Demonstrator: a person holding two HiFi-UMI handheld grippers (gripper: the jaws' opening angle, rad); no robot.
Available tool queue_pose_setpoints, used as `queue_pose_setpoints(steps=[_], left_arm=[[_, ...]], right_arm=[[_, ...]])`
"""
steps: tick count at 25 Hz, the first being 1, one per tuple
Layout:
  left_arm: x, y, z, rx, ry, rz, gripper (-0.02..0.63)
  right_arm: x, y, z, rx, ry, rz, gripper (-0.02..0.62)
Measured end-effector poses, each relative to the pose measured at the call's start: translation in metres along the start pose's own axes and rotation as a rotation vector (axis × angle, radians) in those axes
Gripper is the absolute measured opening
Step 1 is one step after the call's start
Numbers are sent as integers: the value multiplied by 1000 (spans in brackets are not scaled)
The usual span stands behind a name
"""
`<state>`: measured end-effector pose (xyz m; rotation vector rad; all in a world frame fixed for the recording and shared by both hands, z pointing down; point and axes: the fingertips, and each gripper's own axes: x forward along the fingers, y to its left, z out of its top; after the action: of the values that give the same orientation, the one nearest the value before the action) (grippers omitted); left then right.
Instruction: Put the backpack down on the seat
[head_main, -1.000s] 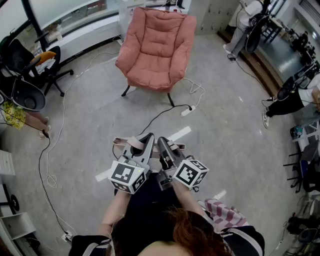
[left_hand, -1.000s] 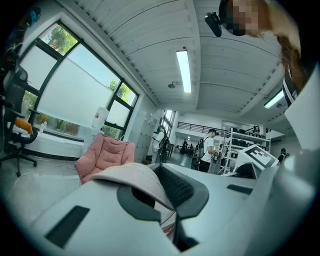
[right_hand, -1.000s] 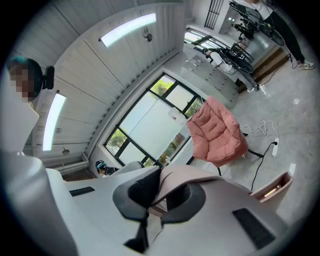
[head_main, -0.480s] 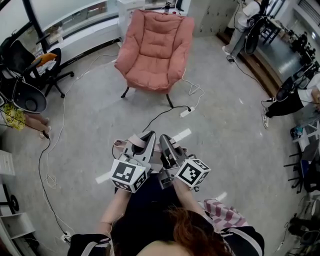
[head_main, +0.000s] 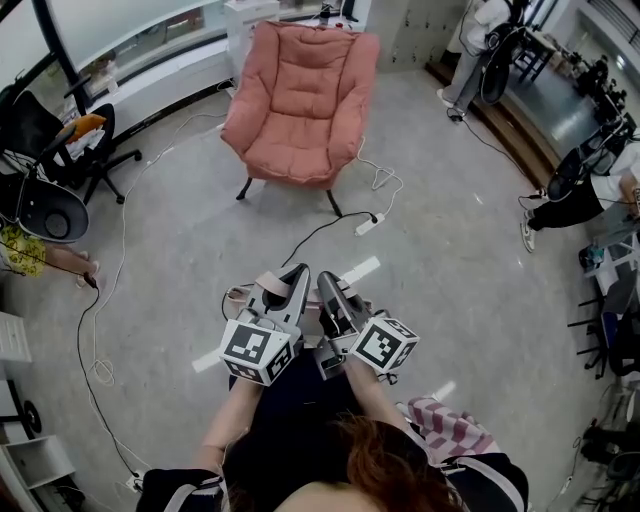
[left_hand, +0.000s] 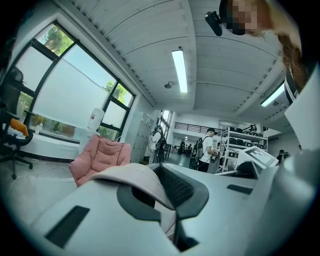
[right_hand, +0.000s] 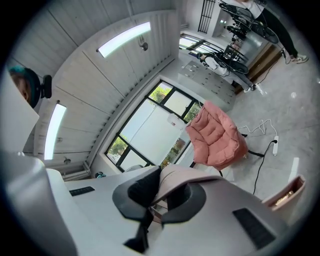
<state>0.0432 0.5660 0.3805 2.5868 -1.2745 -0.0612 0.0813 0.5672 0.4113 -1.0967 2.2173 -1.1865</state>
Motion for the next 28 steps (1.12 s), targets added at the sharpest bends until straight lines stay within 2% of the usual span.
queue_pose_setpoints(steps=[12, 22, 28], left_arm=[[30, 18, 9, 3, -7, -14, 18], [80, 56, 14, -10, 28, -12, 18], [112, 88, 30, -14, 27, -4, 18]], right_arm=[[27, -12, 22, -18, -13, 0, 40], [76, -42, 46, 1, 19, -43, 40], [118, -50, 69, 7, 26, -36, 39]])
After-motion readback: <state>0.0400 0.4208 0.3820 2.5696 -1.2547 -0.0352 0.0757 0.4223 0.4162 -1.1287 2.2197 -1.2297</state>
